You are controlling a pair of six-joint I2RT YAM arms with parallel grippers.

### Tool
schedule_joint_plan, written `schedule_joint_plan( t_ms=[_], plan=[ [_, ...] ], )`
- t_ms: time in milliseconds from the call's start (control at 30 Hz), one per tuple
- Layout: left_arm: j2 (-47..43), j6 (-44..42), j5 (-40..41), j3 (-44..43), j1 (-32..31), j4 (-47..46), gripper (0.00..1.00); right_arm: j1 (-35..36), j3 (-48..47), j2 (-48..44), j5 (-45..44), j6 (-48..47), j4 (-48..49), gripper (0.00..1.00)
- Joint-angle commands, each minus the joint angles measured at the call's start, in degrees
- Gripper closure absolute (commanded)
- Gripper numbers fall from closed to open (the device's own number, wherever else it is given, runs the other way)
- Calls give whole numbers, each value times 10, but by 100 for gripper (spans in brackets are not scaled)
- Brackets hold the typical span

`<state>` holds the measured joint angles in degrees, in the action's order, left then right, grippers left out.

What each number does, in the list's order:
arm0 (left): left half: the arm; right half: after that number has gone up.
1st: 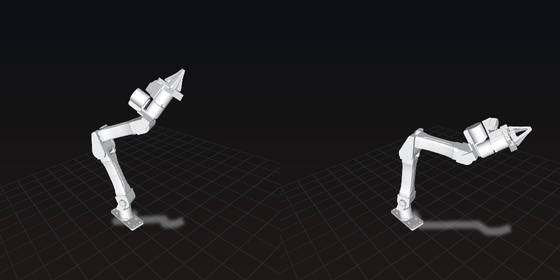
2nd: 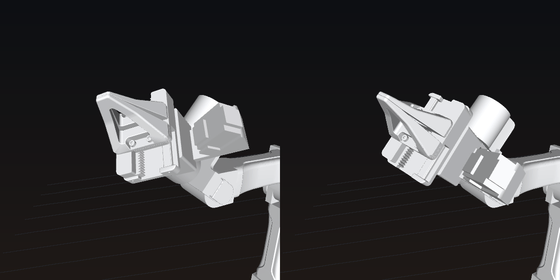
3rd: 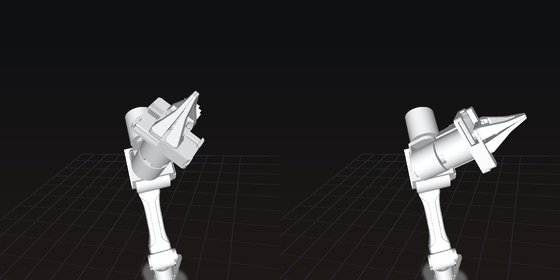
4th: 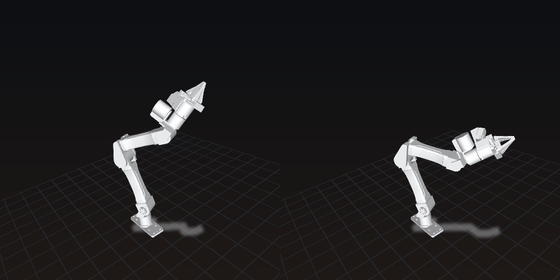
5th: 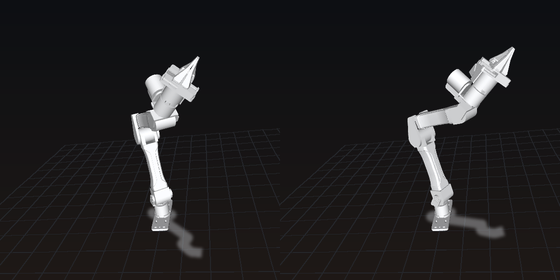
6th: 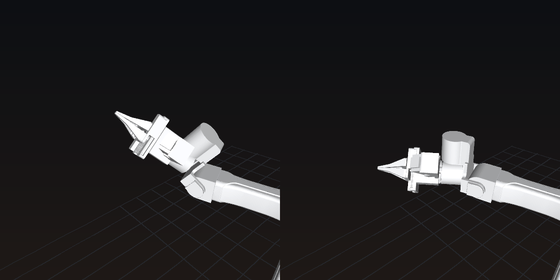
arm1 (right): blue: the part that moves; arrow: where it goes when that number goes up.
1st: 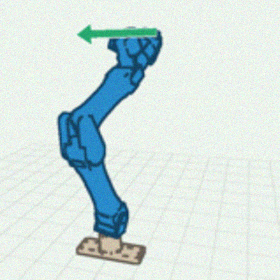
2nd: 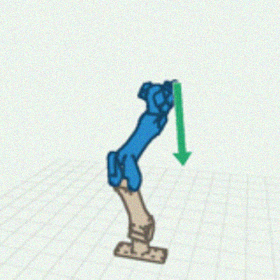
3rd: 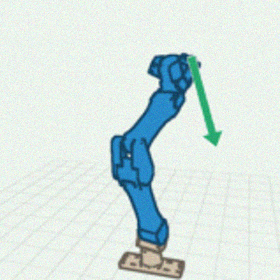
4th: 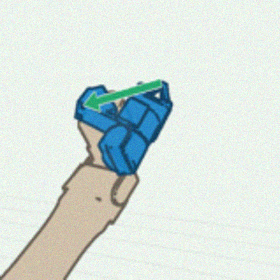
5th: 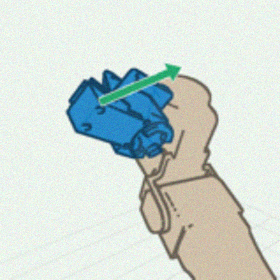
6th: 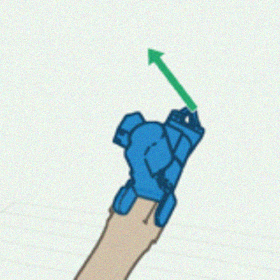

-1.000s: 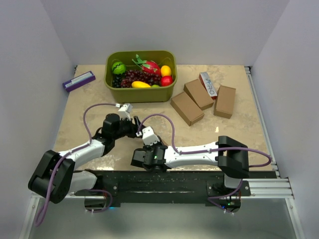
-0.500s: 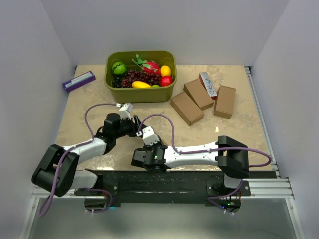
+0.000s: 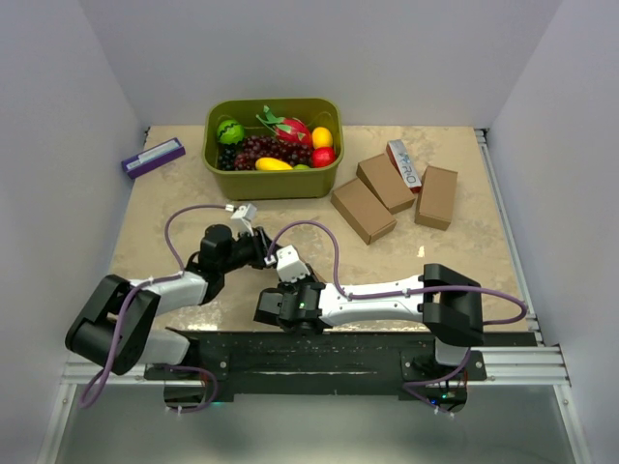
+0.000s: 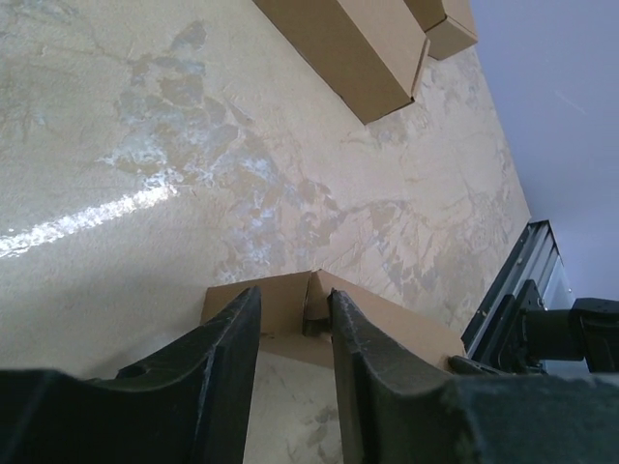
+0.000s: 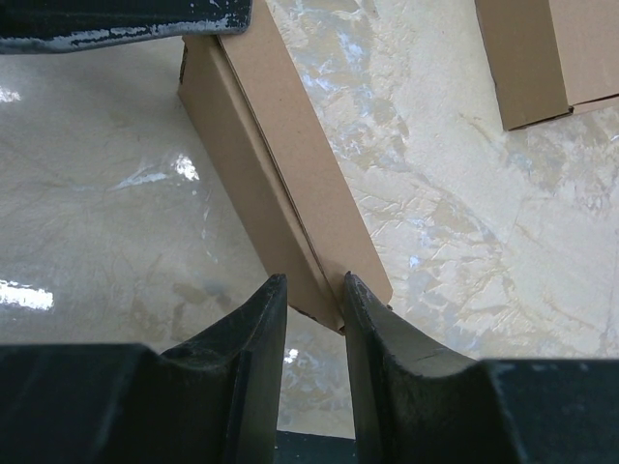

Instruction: Fold the paper box

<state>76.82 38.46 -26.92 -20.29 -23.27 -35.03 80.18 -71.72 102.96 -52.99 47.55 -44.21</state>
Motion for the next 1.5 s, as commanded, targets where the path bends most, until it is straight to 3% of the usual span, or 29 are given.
schedule_joint_plan(
  t_ms=[0,467,833,933,1067,1267,1367,1467],
  plan=[
    [25,9,-9,26,4,-12,64,-5,32,28,108,52,-16,68],
    [45,81,-16,94,4,-78,99,-5,23,37,101,54,-24,68],
    [45,86,-25,122,4,-99,100,-5,25,22,105,43,-10,66],
    [45,75,-29,121,4,-98,100,-4,-5,10,100,34,-35,61],
    [43,57,-31,130,4,-109,100,-6,-62,-15,106,5,-60,46],
    [34,38,-27,148,4,-128,100,-21,-64,-14,131,-46,-29,30],
    [28,35,-27,150,4,-125,100,-26,-68,1,102,-43,-49,23],
    [20,28,-24,150,4,-113,100,-26,-66,-13,84,-40,-49,21]
  ],
)
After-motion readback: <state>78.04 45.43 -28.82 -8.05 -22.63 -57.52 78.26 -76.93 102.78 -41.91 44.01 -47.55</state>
